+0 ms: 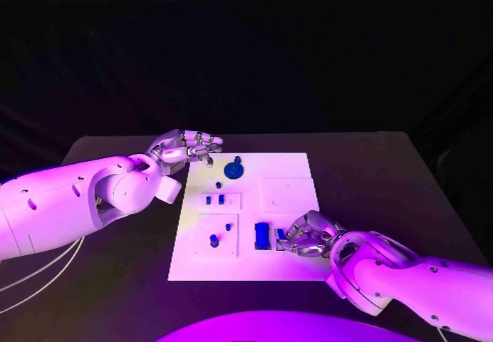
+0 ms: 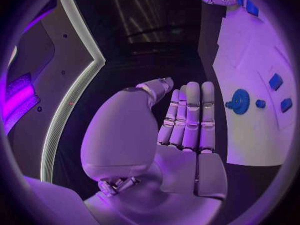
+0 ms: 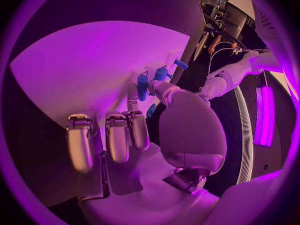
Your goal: Assemble the parts on the task board
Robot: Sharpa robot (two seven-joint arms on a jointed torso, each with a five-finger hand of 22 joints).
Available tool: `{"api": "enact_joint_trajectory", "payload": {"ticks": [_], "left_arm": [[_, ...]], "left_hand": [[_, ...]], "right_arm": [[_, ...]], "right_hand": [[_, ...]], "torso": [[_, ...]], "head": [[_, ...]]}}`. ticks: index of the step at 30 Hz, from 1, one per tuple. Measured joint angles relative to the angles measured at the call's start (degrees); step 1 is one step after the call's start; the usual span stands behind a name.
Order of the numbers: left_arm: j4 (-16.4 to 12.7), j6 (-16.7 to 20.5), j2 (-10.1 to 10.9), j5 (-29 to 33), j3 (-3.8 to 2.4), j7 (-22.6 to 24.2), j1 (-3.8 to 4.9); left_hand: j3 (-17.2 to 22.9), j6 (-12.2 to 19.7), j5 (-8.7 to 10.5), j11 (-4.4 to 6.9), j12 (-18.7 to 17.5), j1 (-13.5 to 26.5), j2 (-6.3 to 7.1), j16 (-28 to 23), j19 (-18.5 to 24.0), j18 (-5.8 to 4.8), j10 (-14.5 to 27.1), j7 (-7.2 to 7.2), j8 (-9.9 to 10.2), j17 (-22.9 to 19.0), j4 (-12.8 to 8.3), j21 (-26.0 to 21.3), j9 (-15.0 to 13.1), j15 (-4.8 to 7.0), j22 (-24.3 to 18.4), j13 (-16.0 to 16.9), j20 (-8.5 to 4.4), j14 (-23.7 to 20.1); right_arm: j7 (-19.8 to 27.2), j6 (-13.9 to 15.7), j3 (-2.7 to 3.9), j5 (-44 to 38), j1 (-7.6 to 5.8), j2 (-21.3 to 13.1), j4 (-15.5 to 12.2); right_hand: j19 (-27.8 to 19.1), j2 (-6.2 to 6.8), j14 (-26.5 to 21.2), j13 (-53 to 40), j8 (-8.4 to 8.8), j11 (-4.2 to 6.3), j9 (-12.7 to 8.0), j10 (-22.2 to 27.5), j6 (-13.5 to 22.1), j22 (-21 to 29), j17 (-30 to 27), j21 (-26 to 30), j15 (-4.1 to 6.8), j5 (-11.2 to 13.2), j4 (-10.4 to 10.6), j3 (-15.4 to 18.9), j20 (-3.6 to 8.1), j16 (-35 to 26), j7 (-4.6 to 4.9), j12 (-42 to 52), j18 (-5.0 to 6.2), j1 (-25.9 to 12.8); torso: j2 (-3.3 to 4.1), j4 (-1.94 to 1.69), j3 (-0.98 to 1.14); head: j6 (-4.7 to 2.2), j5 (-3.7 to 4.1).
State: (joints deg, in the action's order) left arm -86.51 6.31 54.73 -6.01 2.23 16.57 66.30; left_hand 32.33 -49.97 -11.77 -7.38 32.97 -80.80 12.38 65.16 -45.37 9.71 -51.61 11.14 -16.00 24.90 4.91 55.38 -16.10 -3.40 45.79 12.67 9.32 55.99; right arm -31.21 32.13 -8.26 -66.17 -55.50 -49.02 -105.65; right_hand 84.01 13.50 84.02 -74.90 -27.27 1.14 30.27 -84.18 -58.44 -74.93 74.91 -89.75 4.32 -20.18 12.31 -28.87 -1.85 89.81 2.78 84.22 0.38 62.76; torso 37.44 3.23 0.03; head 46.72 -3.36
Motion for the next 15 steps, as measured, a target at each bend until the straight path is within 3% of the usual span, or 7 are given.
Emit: {"api": "enact_joint_trajectory", "payload": {"ticks": [15], "left_arm": [[-0.14, -0.13, 0.21, -0.03, 0.00, -0.03, 0.00]], "left_hand": [[0.17, 0.00, 0.00, 0.00, 0.00, 0.00, 0.00, 0.00, 0.00, 0.00, 0.00, 0.00, 0.00, 0.00, -0.17, 0.00, 0.04, 0.00, 0.00, -0.05, 0.00, 0.00]], "right_arm": [[-0.56, -0.81, 0.04, -0.06, 0.06, 0.82, 0.44]], "right_hand": [[0.00, 0.32, 0.00, 0.00, 0.13, -0.02, -0.14, 0.02, -0.14, 0.01, -0.01, 0.00, 0.00, 0.11, 1.39, 1.72, 0.00, 0.00, 0.27, 0.31, 0.00, -1.05]], "torso": [[0.01, 0.04, 0.03]], "head": [[-0.02, -0.04]]}}
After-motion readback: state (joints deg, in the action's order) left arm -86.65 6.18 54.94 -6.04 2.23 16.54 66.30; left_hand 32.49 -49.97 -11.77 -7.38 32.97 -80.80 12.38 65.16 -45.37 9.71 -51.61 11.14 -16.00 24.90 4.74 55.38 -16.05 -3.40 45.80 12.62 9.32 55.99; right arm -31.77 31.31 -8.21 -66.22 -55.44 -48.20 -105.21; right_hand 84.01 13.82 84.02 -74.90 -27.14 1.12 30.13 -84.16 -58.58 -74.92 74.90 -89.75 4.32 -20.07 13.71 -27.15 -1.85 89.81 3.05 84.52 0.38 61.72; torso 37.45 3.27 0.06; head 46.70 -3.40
